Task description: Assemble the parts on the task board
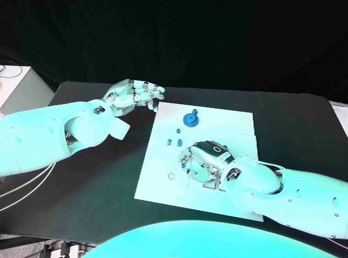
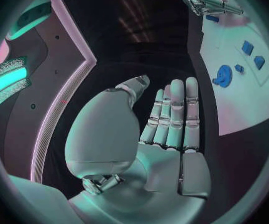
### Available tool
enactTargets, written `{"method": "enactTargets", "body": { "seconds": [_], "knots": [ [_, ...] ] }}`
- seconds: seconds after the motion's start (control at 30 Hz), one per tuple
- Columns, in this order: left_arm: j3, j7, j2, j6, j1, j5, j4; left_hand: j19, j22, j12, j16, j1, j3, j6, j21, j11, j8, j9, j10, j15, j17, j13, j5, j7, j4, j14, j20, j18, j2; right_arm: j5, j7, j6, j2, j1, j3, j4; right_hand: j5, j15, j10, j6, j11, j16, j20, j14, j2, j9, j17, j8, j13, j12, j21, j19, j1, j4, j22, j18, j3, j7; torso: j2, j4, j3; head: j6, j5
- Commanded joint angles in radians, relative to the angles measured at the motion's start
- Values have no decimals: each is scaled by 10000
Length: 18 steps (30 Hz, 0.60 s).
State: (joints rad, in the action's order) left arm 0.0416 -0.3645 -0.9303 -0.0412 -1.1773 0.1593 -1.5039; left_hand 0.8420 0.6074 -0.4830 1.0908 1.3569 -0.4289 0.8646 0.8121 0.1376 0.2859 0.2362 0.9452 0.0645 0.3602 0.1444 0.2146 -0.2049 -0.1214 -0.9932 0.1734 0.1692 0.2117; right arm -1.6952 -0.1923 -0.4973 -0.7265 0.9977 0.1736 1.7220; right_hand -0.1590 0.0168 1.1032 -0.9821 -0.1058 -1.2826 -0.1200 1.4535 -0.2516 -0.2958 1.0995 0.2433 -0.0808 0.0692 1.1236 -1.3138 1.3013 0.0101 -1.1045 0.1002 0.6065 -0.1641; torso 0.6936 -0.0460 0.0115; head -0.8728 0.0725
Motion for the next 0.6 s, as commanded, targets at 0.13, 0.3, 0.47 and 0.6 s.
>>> {"method": "enactTargets", "body": {
  "seconds": [0.13, 0.3, 0.47, 0.6],
  "knots": [
    [-4, -16, 2, 198, 4, -33, -2, 68, -13, -26, -44, 98, 55, -58, -65, -8, -36, -13, -69, 43, -15, 11, -15, 7, -41, -10, -20, 128, 2, 187, 223, -543, -138, -15, 11, 27, -120, 107, -588, 160, -83, 194, -69, -316, -57, 23, -387, -156, 81, 187, -628, 465, 150, -10, 548, 263, -399, -40, 10, 0, -8, 2, -54],
    [-4, -10, -2, 206, 4, -33, 4, 68, -13, -26, -44, 98, 55, -58, -65, -8, -36, -13, -69, 43, -15, 11, -15, 7, -41, -10, -20, 128, 2, 298, 238, -775, -310, -7, 8, 166, -159, 165, -951, 261, -136, 246, -128, -523, 3, 67, -624, -327, 93, 395, -994, 702, 300, -63, 843, 336, -808, -94, 2, -2, -4, 2, -96],
    [-3, -3, -9, 216, 8, -34, 9, 68, -13, -26, -44, 98, 55, -58, -65, -8, -36, -13, -69, 43, -15, 11, -15, 7, -41, -10, -20, 128, 2, 709, 374, -853, -677, 141, -19, 510, -204, 162, -916, 277, -123, 124, -132, -485, 69, 86, -545, -408, 61, 632, -841, 582, 395, -107, 669, 304, -956, -101, -6, -1, -6, 2, -188],
    [-2, -5, -13, 223, 16, -34, 4, 68, -13, -26, -44, 98, 55, -58, -65, -8, -36, -13, -69, 43, -15, 11, -15, 7, -41, -10, -20, 128, 2, 1466, 511, -415, -1183, 552, -71, 845, -221, 38, -528, 222, 3, -688, -27, 184, 63, 100, 504, -528, 31, 1163, 630, -465, 333, -265, -757, -24, -899, -5, -12, -1, 5, 2, -325]
  ]
}}
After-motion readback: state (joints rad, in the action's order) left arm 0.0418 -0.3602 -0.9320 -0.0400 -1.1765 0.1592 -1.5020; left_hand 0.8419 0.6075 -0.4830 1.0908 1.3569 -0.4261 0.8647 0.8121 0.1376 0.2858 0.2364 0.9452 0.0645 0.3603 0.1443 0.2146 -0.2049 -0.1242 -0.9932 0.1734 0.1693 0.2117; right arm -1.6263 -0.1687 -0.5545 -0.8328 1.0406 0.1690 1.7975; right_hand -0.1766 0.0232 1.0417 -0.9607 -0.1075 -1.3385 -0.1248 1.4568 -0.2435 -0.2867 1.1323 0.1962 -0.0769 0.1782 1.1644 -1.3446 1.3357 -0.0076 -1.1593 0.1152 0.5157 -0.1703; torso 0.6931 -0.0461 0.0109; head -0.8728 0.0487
